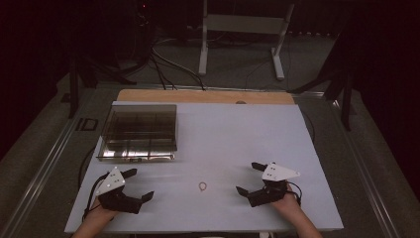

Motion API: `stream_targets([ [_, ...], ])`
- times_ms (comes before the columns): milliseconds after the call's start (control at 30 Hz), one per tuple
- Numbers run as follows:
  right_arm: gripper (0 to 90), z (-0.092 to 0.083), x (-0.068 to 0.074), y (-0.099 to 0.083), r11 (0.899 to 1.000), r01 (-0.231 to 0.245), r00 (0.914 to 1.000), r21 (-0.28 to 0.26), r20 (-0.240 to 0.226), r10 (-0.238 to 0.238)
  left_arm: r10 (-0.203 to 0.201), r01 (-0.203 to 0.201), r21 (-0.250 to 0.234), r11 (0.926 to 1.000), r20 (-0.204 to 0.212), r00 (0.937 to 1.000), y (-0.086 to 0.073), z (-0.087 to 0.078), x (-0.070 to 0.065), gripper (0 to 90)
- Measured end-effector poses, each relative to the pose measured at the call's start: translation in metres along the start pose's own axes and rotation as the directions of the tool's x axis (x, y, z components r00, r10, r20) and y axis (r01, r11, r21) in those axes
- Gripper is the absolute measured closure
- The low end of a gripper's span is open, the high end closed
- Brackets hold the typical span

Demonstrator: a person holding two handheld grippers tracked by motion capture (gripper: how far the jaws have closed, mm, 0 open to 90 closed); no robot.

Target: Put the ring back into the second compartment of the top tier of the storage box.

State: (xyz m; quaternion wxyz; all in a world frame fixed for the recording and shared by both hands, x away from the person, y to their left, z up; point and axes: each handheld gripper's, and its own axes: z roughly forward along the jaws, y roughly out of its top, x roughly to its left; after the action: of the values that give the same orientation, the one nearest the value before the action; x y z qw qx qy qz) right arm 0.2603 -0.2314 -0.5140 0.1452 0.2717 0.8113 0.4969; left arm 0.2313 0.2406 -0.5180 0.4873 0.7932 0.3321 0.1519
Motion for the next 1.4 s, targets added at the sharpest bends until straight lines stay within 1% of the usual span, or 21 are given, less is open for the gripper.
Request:
stream_targets([
  [133, 0.8, 0.000, 0.000, 0.000, 1.000, -0.004, 1.0000, 0.002, 0.007, 0.004, -0.006, 0.006, -0.005, 1.0000, 0.003, 1.0000, 0.000, 0.000, 0.001, 0.0],
  [233, 0.7, -0.001, 0.000, 0.000, 1.000, -0.008, 0.9999, 0.003, 0.014, 0.008, 0.000, 0.000, -0.006, 1.0000, 0.001, 1.0000, 0.000, 0.000, 0.000, 0.0],
  [333, 0.7, -0.002, 0.000, 0.001, 1.000, -0.015, 0.9997, -0.005, 0.019, 0.015, 0.020, -0.021, -0.029, 0.9994, -0.005, 0.9998, 0.000, 0.000, 0.000, 0.0],
  [433, 0.8, -0.004, -0.001, 0.003, 1.000, -0.022, 0.9995, -0.017, 0.024, 0.022, 0.013, -0.012, -0.036, 0.9993, 0.007, 0.9999, 0.001, 0.001, -0.001, 0.0],
  [500, 0.7, -0.009, -0.001, 0.007, 0.999, -0.032, 0.9990, -0.033, 0.029, 0.033, 0.011, -0.010, -0.031, 0.9995, 0.013, 0.9999, 0.001, 0.002, -0.001, 0.0],
  [567, 0.7, -0.012, 0.000, 0.011, 0.999, -0.035, 0.9987, -0.039, 0.036, 0.037, 0.018, -0.018, -0.029, 0.9994, 0.011, 0.9998, 0.001, 0.003, -0.002, 0.0],
  [700, 0.7, -0.017, 0.001, 0.023, 0.999, -0.025, 0.9985, -0.045, 0.047, 0.027, 0.020, -0.020, -0.027, 0.9994, 0.015, 0.9997, 0.002, 0.003, -0.003, 0.0],
  [900, 0.8, -0.022, 0.002, 0.046, 1.000, 0.003, 0.9978, -0.027, 0.066, -0.002, 0.024, -0.023, -0.027, 0.9994, 0.022, 0.9995, 0.003, 0.005, -0.004, 0.0],
  [967, 0.8, -0.022, 0.002, 0.054, 0.999, 0.002, 0.9982, -0.046, 0.060, 0.001, 0.024, -0.024, -0.027, 0.9994, 0.022, 0.9995, 0.004, 0.005, -0.004, 0.0],
  [1100, 0.8, -0.018, 0.002, 0.069, 0.998, -0.002, 0.9992, -0.064, 0.039, 0.005, 0.025, -0.024, -0.031, 0.9992, 0.025, 0.9994, 0.004, 0.005, -0.004, 0.0],
  [1200, 0.8, -0.010, 0.005, 0.077, 0.998, 0.012, 0.9996, -0.060, 0.026, -0.010, 0.028, -0.027, -0.033, 0.9991, 0.026, 0.9993, 0.004, 0.004, -0.004, 0.0],
  [1400, 0.7, 0.009, 0.013, 0.084, 0.998, 0.034, 0.9993, -0.043, -0.013, -0.035, 0.030, -0.029, -0.034, 0.9990, 0.026, 0.9992, 0.004, 0.004, -0.005, 0.0],
])
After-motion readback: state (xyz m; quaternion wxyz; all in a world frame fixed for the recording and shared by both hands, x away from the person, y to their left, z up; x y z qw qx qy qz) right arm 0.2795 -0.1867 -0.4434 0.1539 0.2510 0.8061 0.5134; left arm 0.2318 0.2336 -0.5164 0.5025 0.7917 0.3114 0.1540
